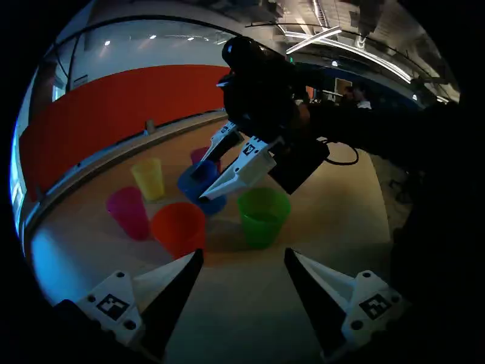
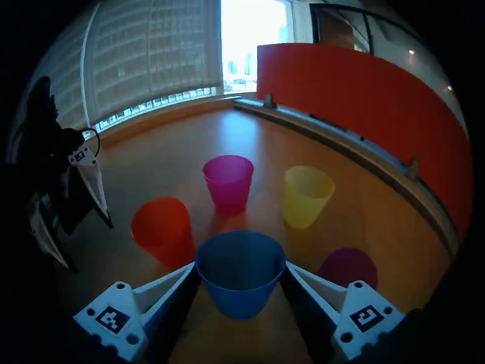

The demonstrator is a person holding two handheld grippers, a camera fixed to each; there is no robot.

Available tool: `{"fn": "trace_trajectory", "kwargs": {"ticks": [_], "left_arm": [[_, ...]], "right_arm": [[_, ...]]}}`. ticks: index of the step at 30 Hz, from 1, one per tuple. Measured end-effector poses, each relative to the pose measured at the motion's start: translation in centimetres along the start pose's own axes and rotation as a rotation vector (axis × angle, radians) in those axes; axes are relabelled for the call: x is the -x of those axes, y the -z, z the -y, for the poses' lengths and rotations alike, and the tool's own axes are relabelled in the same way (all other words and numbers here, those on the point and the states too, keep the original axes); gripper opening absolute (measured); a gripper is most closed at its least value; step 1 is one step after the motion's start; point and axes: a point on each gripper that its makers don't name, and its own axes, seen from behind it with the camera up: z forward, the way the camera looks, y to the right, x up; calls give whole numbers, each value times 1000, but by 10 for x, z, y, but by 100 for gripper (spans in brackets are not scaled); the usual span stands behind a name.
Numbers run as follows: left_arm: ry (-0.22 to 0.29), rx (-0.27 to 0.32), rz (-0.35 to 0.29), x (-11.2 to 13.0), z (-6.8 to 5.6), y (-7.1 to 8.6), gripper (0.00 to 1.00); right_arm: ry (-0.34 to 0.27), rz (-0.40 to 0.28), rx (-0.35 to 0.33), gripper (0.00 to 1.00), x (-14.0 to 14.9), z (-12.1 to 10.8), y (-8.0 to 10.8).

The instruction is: Pour water

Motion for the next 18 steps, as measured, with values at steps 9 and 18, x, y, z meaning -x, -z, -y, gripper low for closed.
{"fn": "trace_trajectory", "kwargs": {"ticks": [9, 18], "left_arm": [[44, -34, -35, -2, 12, 14, 100], [67, -43, -65, -7, 14, 21, 100]], "right_arm": [[-4, 15, -10, 90, 1, 1, -7], [6, 40, 1, 91, 14, -4, 4]]}}
